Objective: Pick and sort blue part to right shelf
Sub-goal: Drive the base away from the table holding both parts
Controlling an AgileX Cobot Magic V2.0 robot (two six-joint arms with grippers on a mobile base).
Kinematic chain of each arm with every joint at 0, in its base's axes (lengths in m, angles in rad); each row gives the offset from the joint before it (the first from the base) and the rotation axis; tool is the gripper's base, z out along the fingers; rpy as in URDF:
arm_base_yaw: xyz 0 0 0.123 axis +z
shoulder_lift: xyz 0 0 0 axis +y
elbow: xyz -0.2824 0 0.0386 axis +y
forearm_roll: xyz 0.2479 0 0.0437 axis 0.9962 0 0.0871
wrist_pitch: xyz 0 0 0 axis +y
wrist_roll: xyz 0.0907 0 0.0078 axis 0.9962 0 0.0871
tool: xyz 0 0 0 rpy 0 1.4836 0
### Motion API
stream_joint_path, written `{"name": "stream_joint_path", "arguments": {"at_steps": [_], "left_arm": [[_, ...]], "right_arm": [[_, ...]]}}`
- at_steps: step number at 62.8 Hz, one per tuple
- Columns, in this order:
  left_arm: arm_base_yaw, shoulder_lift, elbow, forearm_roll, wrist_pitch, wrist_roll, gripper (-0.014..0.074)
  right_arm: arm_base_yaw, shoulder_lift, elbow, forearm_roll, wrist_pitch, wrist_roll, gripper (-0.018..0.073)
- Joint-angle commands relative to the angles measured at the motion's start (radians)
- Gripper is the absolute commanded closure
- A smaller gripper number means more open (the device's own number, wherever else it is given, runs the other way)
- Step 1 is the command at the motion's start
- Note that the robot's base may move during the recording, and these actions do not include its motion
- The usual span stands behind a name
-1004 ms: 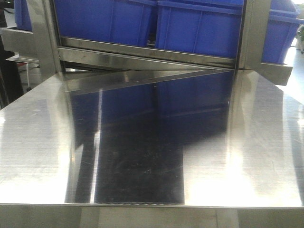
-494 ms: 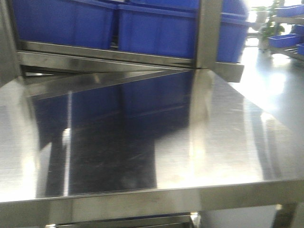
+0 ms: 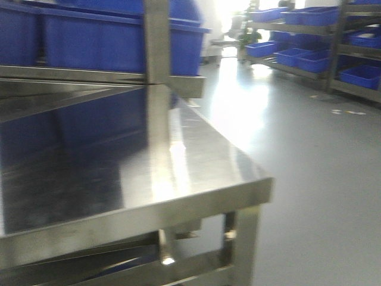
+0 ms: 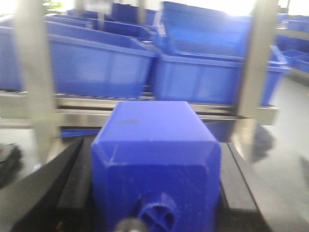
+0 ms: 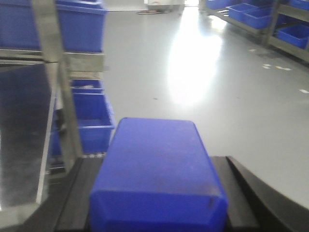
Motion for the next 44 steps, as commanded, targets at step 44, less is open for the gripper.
{"name": "stream_joint_path", "arguments": {"at_steps": [44], "left_arm": [[0.001,0.009,-0.029,0.008,-0.092,0.001,0.0262]], "right_arm": [[-0.003,0.005,-0.028,-0.002,-0.092,-0.004,0.0129]]}}
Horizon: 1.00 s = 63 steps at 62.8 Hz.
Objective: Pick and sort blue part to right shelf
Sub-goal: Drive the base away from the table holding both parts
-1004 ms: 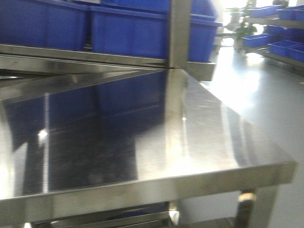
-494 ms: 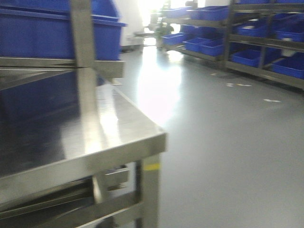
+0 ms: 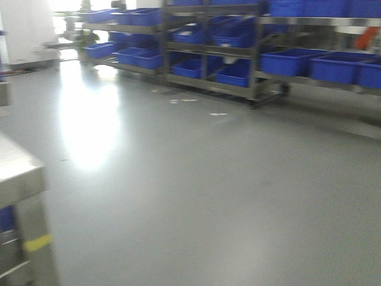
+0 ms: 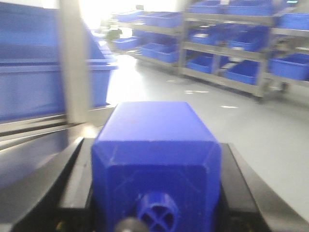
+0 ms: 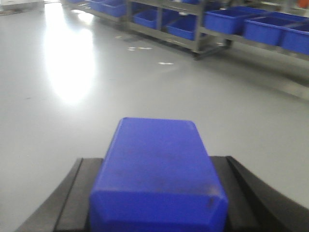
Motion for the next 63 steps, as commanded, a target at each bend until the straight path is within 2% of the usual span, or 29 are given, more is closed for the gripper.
{"name": "stream_joint_path", "arguments": {"at_steps": [1,63], "left_arm": [[0.001,0.009,-0.029,0.008,-0.092,0.001,0.0261],[0.001,0.009,-0.029,0.008,-0.092,0.001,0.0262]], "right_arm": [[-0.003,0.005,-0.028,-0.002,-0.092,-0.004,0.0129],[-0.003,0.005,-0.028,-0.002,-0.092,-0.004,0.0129]]}}
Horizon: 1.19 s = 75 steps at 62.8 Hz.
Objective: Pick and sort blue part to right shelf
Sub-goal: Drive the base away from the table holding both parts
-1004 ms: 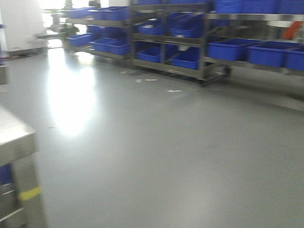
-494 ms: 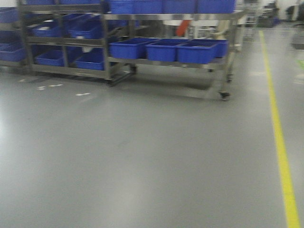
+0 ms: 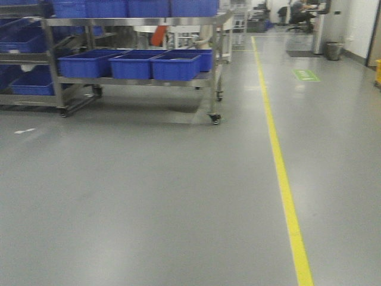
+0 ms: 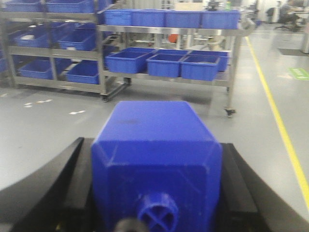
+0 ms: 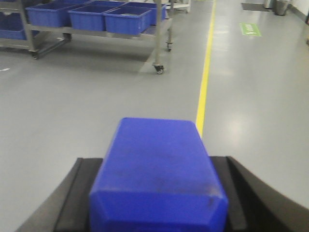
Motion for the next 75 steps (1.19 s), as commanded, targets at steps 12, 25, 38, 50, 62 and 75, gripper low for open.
{"name": "stream_joint_path", "arguments": {"at_steps": [12,25,38,50,62,75], "left_arm": [[0.001,0.009,-0.029,0.008,-0.092,0.001,0.0262],[0.001,0.009,-0.029,0.008,-0.092,0.001,0.0262],[0.001,0.009,-0.029,0.008,-0.092,0.001,0.0262],[0.001,0.009,-0.029,0.008,-0.092,0.001,0.0261],[0.001,0.009,-0.029,0.008,-0.092,0.001,0.0262],[0.001,0.009,-0.029,0.008,-0.092,0.001,0.0261]], "right_arm": [[-0.003,0.005,-0.028,-0.002,-0.094,-0.004,0.0129],[-0.003,0.005,-0.028,-0.002,-0.094,-0.004,0.0129],[-0.003,0.005,-0.028,-0.002,-0.094,-0.004,0.0129],[-0.003,0.005,-0.028,-0.002,-0.094,-0.004,0.0129],[-0.003,0.005,-0.028,-0.002,-0.094,-0.004,0.0129],[-0.003,0.005,-0.028,-0.002,-0.094,-0.004,0.0129]]}}
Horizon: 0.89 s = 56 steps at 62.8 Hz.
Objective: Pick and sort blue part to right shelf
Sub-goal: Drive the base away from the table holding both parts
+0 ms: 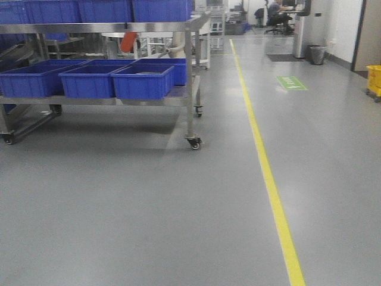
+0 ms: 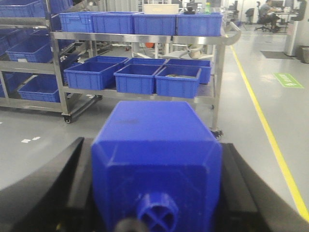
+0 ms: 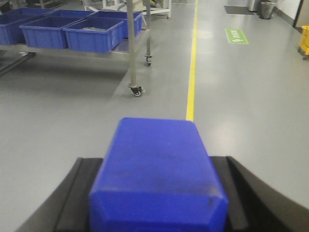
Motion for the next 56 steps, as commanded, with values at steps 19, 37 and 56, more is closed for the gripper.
{"name": "stream_joint_path", "arguments": {"at_steps": [19,37,56], "left_arm": [[0.001,0.009,-0.029,0.008,-0.092,0.001,0.0261],[0.001,0.009,-0.029,0.008,-0.092,0.001,0.0262],[0.001,0.009,-0.029,0.008,-0.092,0.001,0.0262]], "right_arm": [[-0.003,0.005,-0.028,-0.002,-0.094,-0.004,0.0129],[-0.003,0.005,-0.028,-0.002,-0.094,-0.004,0.0129],[-0.003,0.005,-0.028,-0.002,-0.093,-0.004,0.0129]]}}
